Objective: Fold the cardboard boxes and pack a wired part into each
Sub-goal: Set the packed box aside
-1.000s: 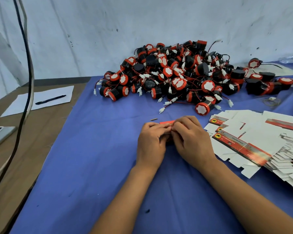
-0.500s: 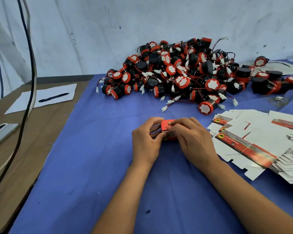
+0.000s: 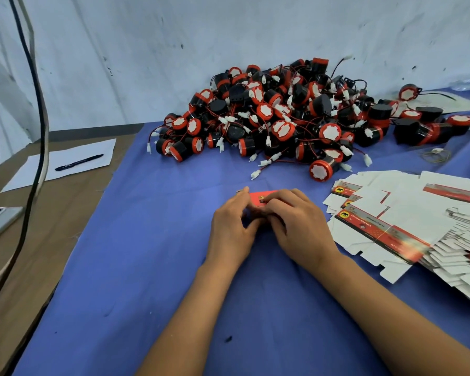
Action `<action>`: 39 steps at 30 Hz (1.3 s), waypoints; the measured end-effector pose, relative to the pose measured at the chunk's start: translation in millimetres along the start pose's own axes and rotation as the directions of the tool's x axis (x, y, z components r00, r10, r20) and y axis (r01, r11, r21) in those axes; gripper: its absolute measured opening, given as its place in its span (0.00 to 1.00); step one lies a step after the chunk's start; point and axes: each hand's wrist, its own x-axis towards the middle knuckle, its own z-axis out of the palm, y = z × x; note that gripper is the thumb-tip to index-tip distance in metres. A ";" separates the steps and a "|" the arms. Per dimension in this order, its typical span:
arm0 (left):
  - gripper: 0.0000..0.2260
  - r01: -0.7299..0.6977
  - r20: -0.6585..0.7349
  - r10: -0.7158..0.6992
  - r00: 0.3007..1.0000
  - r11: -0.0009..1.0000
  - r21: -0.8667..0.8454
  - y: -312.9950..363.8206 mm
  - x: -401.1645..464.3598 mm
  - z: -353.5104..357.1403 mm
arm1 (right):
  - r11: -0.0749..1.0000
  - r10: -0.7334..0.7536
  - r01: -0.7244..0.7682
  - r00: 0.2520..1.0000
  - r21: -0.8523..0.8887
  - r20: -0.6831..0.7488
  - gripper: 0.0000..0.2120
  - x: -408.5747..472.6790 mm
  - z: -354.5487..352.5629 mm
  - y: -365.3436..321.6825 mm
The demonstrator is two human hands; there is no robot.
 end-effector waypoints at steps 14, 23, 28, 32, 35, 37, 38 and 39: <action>0.05 0.116 0.087 -0.085 0.993 0.877 -0.467 88.8 20.2 8.3 | 0.993 0.066 -0.075 0.993 -0.095 -0.095 0.13 -2.2 -91.9 -4.1; 0.11 -0.119 0.272 0.471 0.839 0.647 -0.753 380.4 -3.4 127.7 | 0.575 0.533 -0.755 0.638 -0.314 -0.556 0.22 -110.9 -385.7 13.0; 0.20 -0.220 0.422 0.650 0.631 0.673 -0.706 461.4 -64.9 180.3 | 0.225 0.770 -0.931 0.352 -0.289 -0.532 0.20 -182.3 -465.0 6.7; 0.16 -0.326 0.562 0.688 0.459 0.719 -0.614 460.9 -87.8 204.1 | 0.092 0.908 -0.961 0.188 -0.260 -0.374 0.23 -206.3 -465.9 18.8; 0.14 -0.365 0.496 0.666 0.558 0.733 -0.574 436.3 -77.1 208.4 | 0.141 0.881 -0.949 0.250 -0.281 -0.401 0.25 -192.8 -448.8 26.5; 0.12 -0.362 0.410 0.607 0.681 0.766 -0.532 408.2 -61.9 206.6 | 0.262 0.804 -0.923 0.370 -0.281 -0.465 0.23 -167.4 -424.4 32.4; 0.10 -0.330 0.385 0.550 0.741 0.798 -0.504 390.7 -53.5 204.6 | 0.341 0.769 -0.901 0.431 -0.267 -0.472 0.22 -151.9 -407.0 35.1; 0.07 -0.281 0.370 0.475 0.798 0.837 -0.469 371.7 -45.4 201.8 | 0.418 0.754 -0.874 0.485 -0.247 -0.442 0.20 -135.9 -386.8 38.6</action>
